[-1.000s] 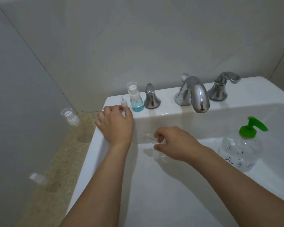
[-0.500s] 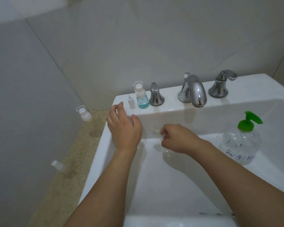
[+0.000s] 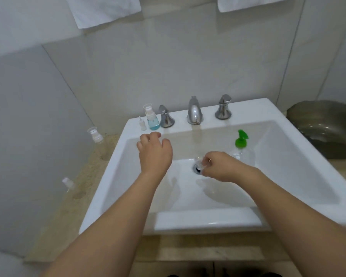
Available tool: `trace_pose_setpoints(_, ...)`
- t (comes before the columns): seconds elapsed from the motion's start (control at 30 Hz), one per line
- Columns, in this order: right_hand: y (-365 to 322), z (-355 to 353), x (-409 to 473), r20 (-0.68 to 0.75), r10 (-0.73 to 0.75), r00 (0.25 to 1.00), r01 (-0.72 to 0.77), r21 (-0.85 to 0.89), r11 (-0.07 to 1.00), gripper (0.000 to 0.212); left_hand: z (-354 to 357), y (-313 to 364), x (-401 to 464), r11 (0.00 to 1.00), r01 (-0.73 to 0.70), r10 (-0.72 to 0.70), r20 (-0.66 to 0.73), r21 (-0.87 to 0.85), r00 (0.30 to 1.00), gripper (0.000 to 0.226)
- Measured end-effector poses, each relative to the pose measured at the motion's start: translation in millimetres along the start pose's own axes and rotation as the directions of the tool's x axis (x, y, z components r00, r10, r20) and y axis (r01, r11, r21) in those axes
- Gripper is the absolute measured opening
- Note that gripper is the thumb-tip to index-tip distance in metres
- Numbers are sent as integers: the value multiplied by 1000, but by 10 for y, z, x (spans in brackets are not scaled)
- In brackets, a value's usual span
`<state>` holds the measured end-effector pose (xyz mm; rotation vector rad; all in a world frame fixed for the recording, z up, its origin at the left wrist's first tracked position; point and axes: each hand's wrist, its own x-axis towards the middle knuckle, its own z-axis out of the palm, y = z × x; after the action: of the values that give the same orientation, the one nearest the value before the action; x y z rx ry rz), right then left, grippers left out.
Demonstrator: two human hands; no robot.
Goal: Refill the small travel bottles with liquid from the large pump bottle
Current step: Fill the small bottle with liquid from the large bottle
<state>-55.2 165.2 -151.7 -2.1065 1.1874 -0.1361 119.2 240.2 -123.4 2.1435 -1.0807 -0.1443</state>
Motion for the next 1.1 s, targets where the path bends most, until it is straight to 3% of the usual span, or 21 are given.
trace_pose_setpoints(0.1,288,-180,-242,-10,44,999,-43,69,997,19,119,290,-83,995,93,-87,161,-33,983,39)
trace_pose_setpoints(0.23,577,-399,-490,-44,85,995,-77,157,984,20,477,590,-175,943,303,-236,362,-142,902,41)
trace_pose_setpoints(0.33,795,-524,-600,-98,121,988,-99,205,974,23,730,865,-213,906,378,-260,455,-191,852,47)
trace_pose_setpoints(0.57,1096,-497,-551,-236,156,959,-109,199,974,34,1023,1464,15,935,325,-201,544,-141,815,41)
trace_pose_setpoints(0.77,1046,-450,-423,-319,67,945,-34,108,994,38,1158,1584,203,932,357,-315,629,63,711,51)
trace_pose_setpoints(1.0,986,-500,-463,-355,11,935,33,118,992,38,1280,1641,296,933,325,-338,693,157,636,61)
trace_pose_setpoints(1.1,957,-517,-496,-357,-2,934,53,134,990,40,1324,1680,286,939,269,-339,682,212,647,52)
